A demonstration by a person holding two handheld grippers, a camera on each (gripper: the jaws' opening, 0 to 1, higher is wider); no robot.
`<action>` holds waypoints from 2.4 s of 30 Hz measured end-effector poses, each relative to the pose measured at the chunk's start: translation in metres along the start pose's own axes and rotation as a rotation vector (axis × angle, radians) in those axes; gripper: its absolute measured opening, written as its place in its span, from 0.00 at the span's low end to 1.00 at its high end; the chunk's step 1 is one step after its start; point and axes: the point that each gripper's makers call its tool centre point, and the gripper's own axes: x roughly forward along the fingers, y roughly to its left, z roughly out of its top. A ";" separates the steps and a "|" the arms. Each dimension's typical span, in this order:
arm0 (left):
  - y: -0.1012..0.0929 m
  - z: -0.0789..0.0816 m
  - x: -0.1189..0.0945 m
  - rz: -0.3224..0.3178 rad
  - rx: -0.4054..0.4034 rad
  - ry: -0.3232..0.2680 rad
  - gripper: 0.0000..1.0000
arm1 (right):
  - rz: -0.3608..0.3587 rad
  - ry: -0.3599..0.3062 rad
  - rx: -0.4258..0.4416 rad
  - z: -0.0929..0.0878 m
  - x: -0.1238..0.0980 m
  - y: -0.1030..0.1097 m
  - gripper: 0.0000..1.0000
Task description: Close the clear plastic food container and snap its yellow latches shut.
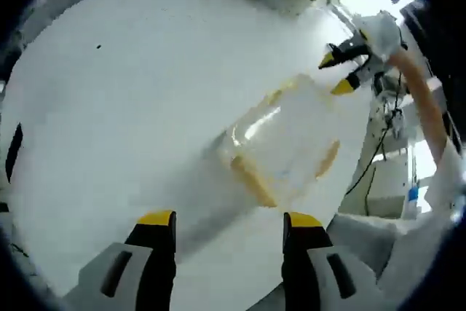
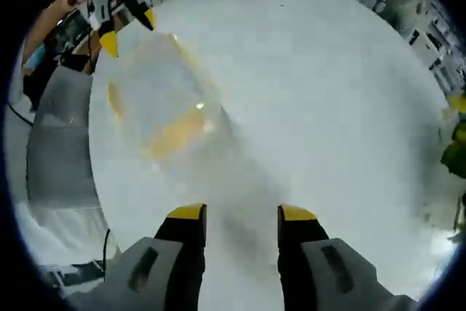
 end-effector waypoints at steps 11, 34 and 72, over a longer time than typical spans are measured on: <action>-0.034 -0.009 0.024 -0.096 -0.387 -0.016 0.48 | 0.462 -0.191 0.604 0.052 -0.024 0.064 0.15; -0.020 -0.005 0.036 0.033 -0.360 0.003 0.30 | 0.364 -0.028 0.494 0.048 0.020 0.086 0.16; -0.022 -0.004 0.046 0.035 -0.357 -0.011 0.22 | 0.413 -0.048 0.520 0.047 0.026 0.085 0.14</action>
